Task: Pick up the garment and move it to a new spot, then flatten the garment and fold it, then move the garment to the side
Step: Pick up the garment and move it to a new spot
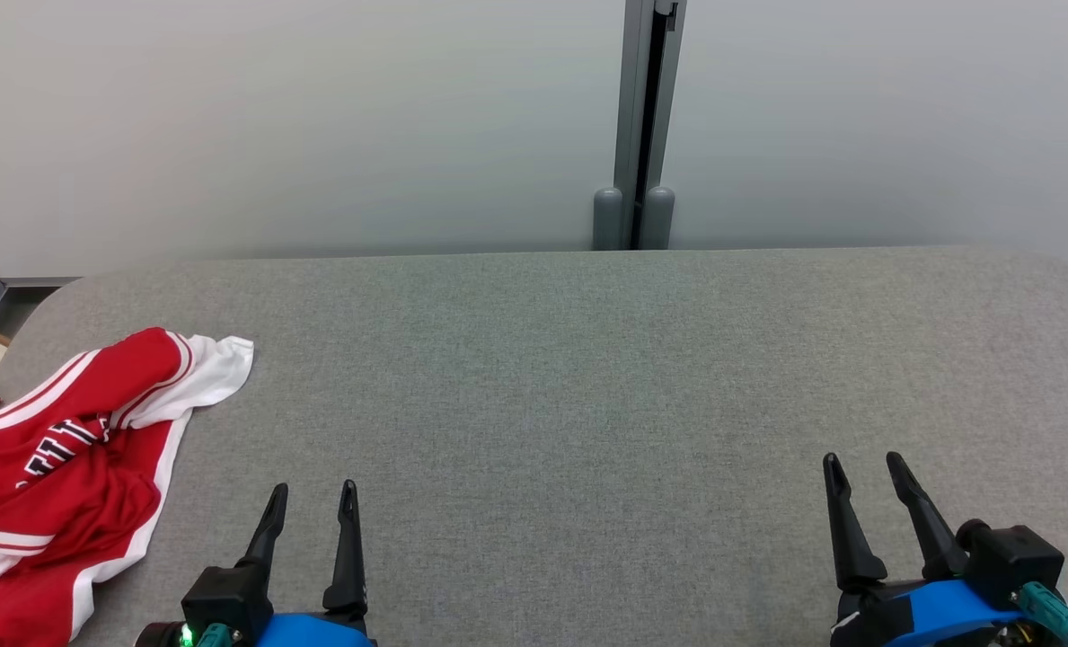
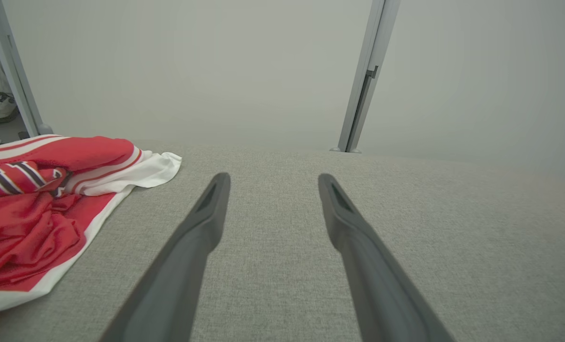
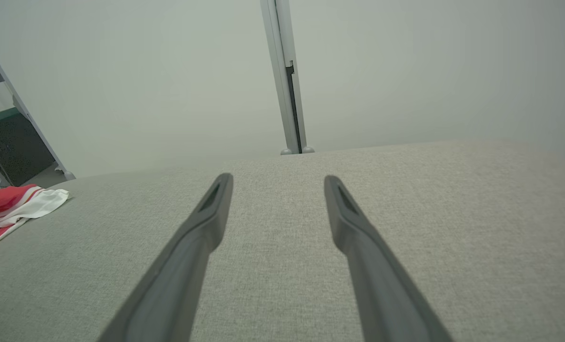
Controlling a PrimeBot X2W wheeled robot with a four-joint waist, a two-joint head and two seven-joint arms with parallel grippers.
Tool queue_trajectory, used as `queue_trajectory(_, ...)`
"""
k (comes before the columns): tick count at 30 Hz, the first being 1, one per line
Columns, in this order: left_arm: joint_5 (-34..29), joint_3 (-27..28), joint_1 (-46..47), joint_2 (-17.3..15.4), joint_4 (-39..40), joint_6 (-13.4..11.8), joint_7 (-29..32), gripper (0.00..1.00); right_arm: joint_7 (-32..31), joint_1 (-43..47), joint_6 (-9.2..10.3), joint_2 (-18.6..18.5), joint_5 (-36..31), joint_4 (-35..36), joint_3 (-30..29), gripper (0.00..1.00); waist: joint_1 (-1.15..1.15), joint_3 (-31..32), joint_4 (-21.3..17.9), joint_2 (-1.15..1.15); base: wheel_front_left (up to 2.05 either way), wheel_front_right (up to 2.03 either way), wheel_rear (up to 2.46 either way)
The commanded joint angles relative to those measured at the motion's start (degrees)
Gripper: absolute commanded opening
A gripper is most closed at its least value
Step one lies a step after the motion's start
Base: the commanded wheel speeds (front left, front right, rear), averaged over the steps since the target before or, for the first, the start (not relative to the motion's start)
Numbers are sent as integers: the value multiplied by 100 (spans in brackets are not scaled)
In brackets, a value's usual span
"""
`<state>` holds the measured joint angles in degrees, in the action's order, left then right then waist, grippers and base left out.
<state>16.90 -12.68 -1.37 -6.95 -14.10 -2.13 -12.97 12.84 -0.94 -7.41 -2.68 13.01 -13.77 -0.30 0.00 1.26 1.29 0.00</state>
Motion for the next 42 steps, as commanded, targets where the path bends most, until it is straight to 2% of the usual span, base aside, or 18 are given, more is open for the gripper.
queue_trajectory(1, -73, -22, -52, -34, -7, -43, -31, 100, 46, 52, -14, -37, -103, -10, -2, 100, 0, 5, 1, 0, 0, 0, 0)
queue_trajectory(17, 119, 0, -13, -53, -47, -65, 8, 100, 29, 93, -14, -34, -117, -14, -67, 100, 0, 33, 53, 0, 0, 0, 0)
queue_trajectory(22, 108, -2, -12, -87, -27, -113, 2, 100, -11, 157, -14, -33, -171, 32, -97, 100, 0, 47, 348, 0, 0, 0, 0)
queue_trajectory(42, 130, 93, -206, -368, 288, -320, 156, 100, 48, 225, -9, -33, -135, -34, -10, 100, 0, 98, 2025, 0, 0, 0, 0)
